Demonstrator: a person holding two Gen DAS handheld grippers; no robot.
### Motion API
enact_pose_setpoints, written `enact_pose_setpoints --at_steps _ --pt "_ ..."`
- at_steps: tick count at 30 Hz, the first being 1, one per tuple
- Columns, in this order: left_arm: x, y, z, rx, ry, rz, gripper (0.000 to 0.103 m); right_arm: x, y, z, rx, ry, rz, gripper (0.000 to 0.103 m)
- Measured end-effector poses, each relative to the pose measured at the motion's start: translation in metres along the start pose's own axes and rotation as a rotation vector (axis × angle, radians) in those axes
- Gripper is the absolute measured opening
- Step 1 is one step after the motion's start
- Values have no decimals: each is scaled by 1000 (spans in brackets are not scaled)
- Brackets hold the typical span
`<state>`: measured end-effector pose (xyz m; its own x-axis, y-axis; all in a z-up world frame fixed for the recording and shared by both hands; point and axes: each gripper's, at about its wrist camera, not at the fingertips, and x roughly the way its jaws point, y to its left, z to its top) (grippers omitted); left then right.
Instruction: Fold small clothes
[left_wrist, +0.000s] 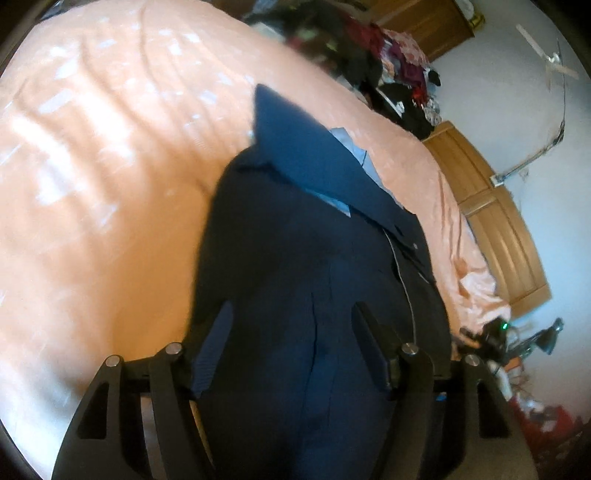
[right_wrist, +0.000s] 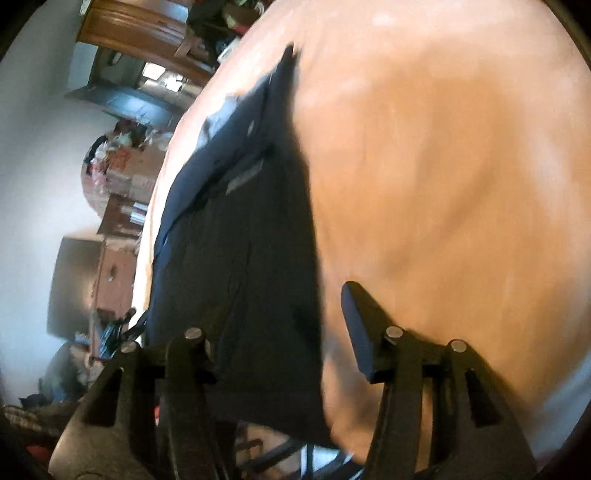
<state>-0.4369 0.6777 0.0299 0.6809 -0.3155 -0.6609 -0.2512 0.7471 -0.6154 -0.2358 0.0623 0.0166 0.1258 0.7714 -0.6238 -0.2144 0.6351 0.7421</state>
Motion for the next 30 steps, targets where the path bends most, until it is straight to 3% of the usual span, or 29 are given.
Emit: enact_pose_setpoints --at_steps 4,14,26,30 --pt "-15 6 -20 -25 28 -44 69 3 4 -24 -36 45 -18 53" --pt "-38 -2 -68 13 87 -49 69 19 16 -43 -72 112 9 58" --pt "-39 -17 -95 26 158 -70 64 17 8 -48 -55 129 72 61" --pt "-32 -22 -94 24 173 -95 61 6 2 -44 -42 81 76 60"
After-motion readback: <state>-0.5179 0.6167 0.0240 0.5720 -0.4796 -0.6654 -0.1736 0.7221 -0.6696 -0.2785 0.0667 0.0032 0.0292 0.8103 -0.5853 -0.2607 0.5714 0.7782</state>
